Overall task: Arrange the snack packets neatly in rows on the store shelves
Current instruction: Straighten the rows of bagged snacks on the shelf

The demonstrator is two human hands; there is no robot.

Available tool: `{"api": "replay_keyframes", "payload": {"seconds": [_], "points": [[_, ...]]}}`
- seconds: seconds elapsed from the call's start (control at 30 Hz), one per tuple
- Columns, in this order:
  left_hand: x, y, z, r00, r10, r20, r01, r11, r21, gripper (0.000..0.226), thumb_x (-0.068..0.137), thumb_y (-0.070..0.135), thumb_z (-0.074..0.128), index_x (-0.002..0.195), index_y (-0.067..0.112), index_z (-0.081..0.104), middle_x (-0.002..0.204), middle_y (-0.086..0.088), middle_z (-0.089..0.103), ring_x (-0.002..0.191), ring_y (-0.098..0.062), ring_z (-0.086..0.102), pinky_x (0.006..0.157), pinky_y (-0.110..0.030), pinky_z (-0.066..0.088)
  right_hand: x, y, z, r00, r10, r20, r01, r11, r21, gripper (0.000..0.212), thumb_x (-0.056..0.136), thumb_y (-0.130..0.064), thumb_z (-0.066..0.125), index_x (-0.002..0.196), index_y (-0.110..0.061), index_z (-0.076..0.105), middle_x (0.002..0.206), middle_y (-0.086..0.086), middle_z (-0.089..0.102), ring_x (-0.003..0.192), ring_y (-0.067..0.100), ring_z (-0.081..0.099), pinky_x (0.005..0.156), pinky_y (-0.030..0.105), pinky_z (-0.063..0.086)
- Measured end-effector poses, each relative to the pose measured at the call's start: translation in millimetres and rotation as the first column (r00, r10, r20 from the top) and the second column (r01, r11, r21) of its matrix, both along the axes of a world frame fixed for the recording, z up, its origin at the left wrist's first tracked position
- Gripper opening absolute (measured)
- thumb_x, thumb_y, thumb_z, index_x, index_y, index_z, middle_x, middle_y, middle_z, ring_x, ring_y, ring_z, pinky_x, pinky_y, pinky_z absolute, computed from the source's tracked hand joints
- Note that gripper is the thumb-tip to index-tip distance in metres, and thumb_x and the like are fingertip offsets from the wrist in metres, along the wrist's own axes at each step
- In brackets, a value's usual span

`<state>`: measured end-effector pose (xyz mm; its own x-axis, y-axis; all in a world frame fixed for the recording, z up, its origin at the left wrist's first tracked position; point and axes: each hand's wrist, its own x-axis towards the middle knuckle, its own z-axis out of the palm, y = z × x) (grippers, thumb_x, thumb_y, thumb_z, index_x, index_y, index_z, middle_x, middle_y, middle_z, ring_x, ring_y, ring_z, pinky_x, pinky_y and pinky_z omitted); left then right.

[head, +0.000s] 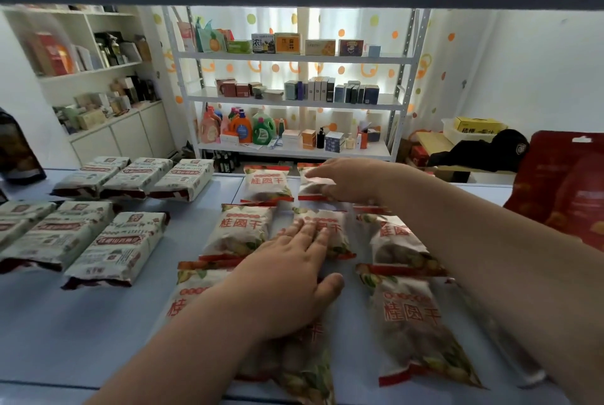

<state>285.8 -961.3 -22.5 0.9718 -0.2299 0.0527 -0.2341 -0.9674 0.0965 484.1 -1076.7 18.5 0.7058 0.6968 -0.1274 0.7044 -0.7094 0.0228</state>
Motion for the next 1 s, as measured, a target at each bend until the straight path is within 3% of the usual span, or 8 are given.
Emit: {"api": "replay_keyframes", "payload": {"seconds": [0.07, 0.13, 0.23, 0.3, 0.43, 0.53, 0.63, 1.0], "points": [[-18, 6, 8, 0.995, 0.027, 0.094, -0.023, 0.999, -0.045, 0.070, 0.094, 0.063, 0.019, 0.154, 0.033, 0.001, 0.162, 0.010, 0.001, 0.147, -0.009, 0.003, 0.111, -0.024, -0.002, -14, -2, 7, 0.996, 0.086, 0.025, -0.087, 0.993, 0.081, 0.047, 0.098, -0.043, 0.049, 0.144, -0.039, 0.041, 0.148, -0.002, 0.045, 0.129, 0.019, 0.047, 0.106, 0.039, 0.039], [-43, 11, 13, 0.986, 0.043, 0.163, -0.033, 0.997, -0.067, 0.068, 0.089, 0.064, 0.021, 0.151, 0.036, 0.024, 0.157, 0.015, 0.025, 0.139, -0.005, 0.028, 0.109, -0.020, 0.016, -28, -5, 10, 0.986, 0.166, 0.001, -0.166, 0.985, 0.047, 0.046, 0.096, -0.045, 0.052, 0.142, -0.039, 0.045, 0.145, -0.006, 0.049, 0.125, 0.016, 0.049, 0.104, 0.035, 0.039], [-75, 2, 13, 0.991, 0.049, 0.125, -0.045, 0.998, -0.037, 0.051, 0.082, 0.057, 0.039, 0.122, 0.035, 0.062, 0.126, 0.018, 0.060, 0.105, 0.000, 0.060, 0.084, -0.016, 0.046, -46, -10, 9, 0.975, 0.218, -0.051, -0.223, 0.968, -0.118, 0.053, 0.093, -0.049, 0.055, 0.144, -0.041, 0.042, 0.150, -0.005, 0.043, 0.130, 0.019, 0.045, 0.107, 0.039, 0.037], [-83, -10, 8, 0.994, 0.046, 0.101, -0.042, 0.998, -0.040, 0.045, 0.079, 0.052, 0.045, 0.110, 0.031, 0.071, 0.114, 0.016, 0.067, 0.095, -0.001, 0.066, 0.074, -0.015, 0.051, -53, -15, 8, 0.973, 0.223, -0.051, -0.229, 0.962, -0.148, 0.053, 0.093, -0.047, 0.055, 0.144, -0.043, 0.041, 0.153, -0.004, 0.039, 0.130, 0.021, 0.044, 0.102, 0.034, 0.037], [-84, -29, 2, 0.990, 0.092, 0.107, -0.085, 0.994, -0.066, 0.048, 0.085, 0.047, 0.042, 0.119, 0.027, 0.068, 0.123, 0.011, 0.065, 0.108, -0.006, 0.063, 0.087, -0.020, 0.049, -59, -17, 6, 0.974, 0.224, -0.035, -0.226, 0.963, -0.146, 0.052, 0.096, -0.046, 0.051, 0.146, -0.044, 0.038, 0.154, -0.004, 0.036, 0.130, 0.023, 0.043, 0.089, 0.031, 0.034], [-83, -40, -1, 0.985, 0.138, 0.104, -0.130, 0.989, -0.073, 0.051, 0.089, 0.048, 0.037, 0.130, 0.026, 0.060, 0.136, 0.010, 0.056, 0.121, -0.007, 0.053, 0.099, -0.016, 0.035, -61, -19, 4, 0.974, 0.225, -0.022, -0.226, 0.966, -0.125, 0.052, 0.097, -0.045, 0.050, 0.147, -0.043, 0.037, 0.156, -0.004, 0.034, 0.132, 0.023, 0.042, 0.096, 0.033, 0.036], [-83, -48, -5, 0.978, 0.170, 0.120, -0.161, 0.984, -0.080, 0.053, 0.092, 0.048, 0.035, 0.138, 0.028, 0.052, 0.144, 0.011, 0.048, 0.129, -0.006, 0.045, 0.101, -0.012, 0.021, -62, -20, 2, 0.971, 0.237, -0.010, -0.236, 0.965, -0.110, 0.051, 0.097, -0.042, 0.048, 0.147, -0.042, 0.037, 0.157, -0.003, 0.033, 0.133, 0.024, 0.041, 0.101, 0.035, 0.037], [-84, -48, -14, 0.955, 0.215, 0.205, -0.190, 0.972, -0.135, 0.055, 0.096, 0.051, 0.025, 0.147, 0.032, 0.036, 0.154, 0.013, 0.032, 0.139, -0.005, 0.029, 0.110, -0.019, 0.023, -66, -15, -3, 0.975, 0.221, 0.000, -0.220, 0.971, -0.095, 0.050, 0.100, -0.036, 0.044, 0.149, -0.038, 0.034, 0.158, -0.001, 0.030, 0.139, 0.025, 0.035, 0.111, 0.041, 0.032]]}}
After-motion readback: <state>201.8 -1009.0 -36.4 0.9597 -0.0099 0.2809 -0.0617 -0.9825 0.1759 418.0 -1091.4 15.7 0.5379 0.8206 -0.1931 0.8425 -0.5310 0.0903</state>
